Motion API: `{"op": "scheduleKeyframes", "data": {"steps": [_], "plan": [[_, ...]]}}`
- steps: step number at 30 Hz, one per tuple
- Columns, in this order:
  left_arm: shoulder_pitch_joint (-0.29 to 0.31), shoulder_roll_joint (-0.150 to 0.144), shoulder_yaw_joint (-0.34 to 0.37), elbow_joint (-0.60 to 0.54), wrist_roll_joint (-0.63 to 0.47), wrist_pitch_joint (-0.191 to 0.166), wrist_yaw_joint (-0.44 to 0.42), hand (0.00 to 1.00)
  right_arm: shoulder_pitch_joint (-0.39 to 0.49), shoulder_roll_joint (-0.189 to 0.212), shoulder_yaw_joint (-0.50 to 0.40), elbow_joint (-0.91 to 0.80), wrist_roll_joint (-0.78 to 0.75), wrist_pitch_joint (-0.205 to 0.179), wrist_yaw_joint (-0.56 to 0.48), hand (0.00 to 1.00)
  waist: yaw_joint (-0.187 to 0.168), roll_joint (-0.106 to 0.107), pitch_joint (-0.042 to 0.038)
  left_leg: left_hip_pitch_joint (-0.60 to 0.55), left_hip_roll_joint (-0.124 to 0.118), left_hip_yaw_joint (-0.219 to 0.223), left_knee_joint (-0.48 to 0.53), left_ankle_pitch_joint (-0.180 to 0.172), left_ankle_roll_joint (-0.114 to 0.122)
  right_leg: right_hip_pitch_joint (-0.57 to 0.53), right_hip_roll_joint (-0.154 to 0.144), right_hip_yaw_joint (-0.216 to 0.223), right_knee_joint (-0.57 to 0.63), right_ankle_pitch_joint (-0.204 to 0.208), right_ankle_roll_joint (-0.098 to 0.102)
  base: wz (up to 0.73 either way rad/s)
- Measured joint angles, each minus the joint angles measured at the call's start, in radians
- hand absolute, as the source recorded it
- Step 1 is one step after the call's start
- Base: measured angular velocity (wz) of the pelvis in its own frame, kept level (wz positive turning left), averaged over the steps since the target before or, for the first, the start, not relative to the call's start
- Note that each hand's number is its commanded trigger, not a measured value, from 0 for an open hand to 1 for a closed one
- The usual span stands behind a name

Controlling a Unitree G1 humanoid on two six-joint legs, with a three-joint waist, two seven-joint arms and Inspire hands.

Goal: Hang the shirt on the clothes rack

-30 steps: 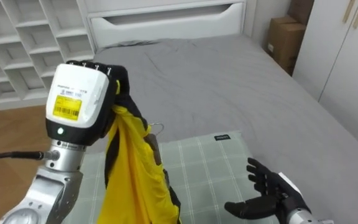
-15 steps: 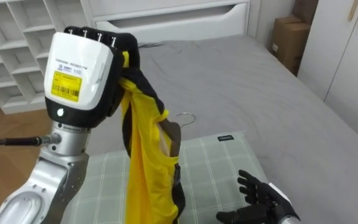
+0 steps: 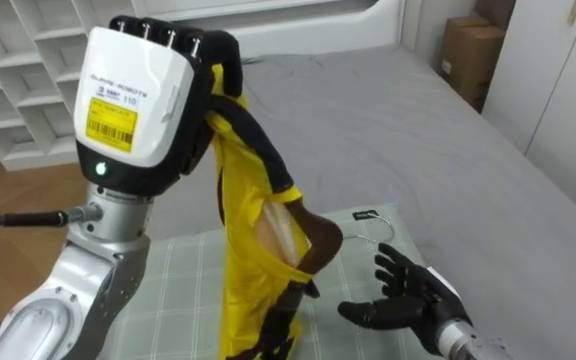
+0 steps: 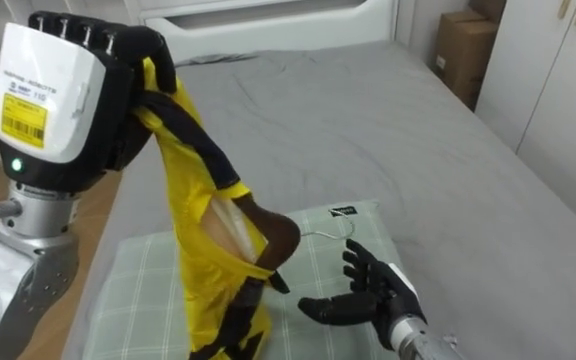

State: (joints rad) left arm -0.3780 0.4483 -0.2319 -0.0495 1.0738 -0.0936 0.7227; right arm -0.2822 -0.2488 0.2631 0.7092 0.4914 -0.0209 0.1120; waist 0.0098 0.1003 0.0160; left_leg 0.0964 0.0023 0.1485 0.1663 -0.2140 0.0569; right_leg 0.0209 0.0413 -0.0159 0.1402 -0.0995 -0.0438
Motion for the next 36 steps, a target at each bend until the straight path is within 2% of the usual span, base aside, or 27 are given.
{"op": "scheduleKeyframes", "data": {"steps": [4,10,15,19,23,30,36], "plan": [[-0.001,0.0,0.0,-0.009,0.0,0.0,-0.011,1.0,-0.001,0.016,0.002,-0.001,0.052,0.0,0.001,0.0,0.002,0.0,-0.0007,0.001,0.0,-0.017,0.0,0.0,0.0,0.0,0.002,0.006,0.003,0.0,0.0,-0.04],[-0.001,0.0,0.0,-0.009,0.0,0.004,-0.011,1.0,-0.001,0.012,0.026,-0.022,0.12,0.0,0.002,0.0,0.003,0.0,-0.001,0.003,0.0,-0.016,0.0,0.0,0.0,-0.004,0.003,0.01,0.013,0.0,0.0,0.0],[-0.001,0.003,-0.028,-0.009,0.011,0.042,-0.013,1.0,-0.001,0.018,0.077,-0.108,0.138,0.0,-0.004,0.0,0.003,0.0,-0.0013,0.004,0.0,-0.014,0.005,0.0,0.0,-0.003,0.002,0.012,0.016,0.0,0.0,0.0],[-0.001,0.001,-0.031,-0.009,0.029,0.048,-0.02,1.0,-0.001,0.023,0.109,-0.149,0.141,0.0,-0.003,0.0,0.004,0.0,-0.0021,0.006,0.001,-0.013,0.016,0.0,0.0,-0.002,0.002,0.012,0.03,0.0,0.0,0.0],[-0.001,0.0,-0.052,-0.009,0.03,0.052,-0.025,1.0,-0.001,0.032,0.109,-0.191,0.176,0.0,-0.004,0.0,0.007,0.001,-0.0074,0.008,-0.001,-0.01,0.021,0.0,0.0,0.0,0.0,0.014,0.033,0.0,0.0,-0.01],[-0.001,-0.018,-0.058,-0.009,0.028,0.054,-0.035,1.0,-0.001,0.049,0.147,-0.198,0.16,0.0,0.001,0.0,0.0,0.004,-0.0099,0.022,-0.001,-0.012,0.021,0.0,0.0,0.012,0.002,0.015,0.035,0.001,-0.001,0.0],[-0.001,-0.018,-0.058,-0.009,0.034,0.055,-0.065,1.0,0.021,0.039,0.157,-0.197,0.04,0.0,0.04,0.0,-0.008,0.005,-0.0097,0.02,0.001,-0.013,0.017,0.0,0.0,0.013,0.003,0.013,0.029,0.002,-0.003,0.0]]}}
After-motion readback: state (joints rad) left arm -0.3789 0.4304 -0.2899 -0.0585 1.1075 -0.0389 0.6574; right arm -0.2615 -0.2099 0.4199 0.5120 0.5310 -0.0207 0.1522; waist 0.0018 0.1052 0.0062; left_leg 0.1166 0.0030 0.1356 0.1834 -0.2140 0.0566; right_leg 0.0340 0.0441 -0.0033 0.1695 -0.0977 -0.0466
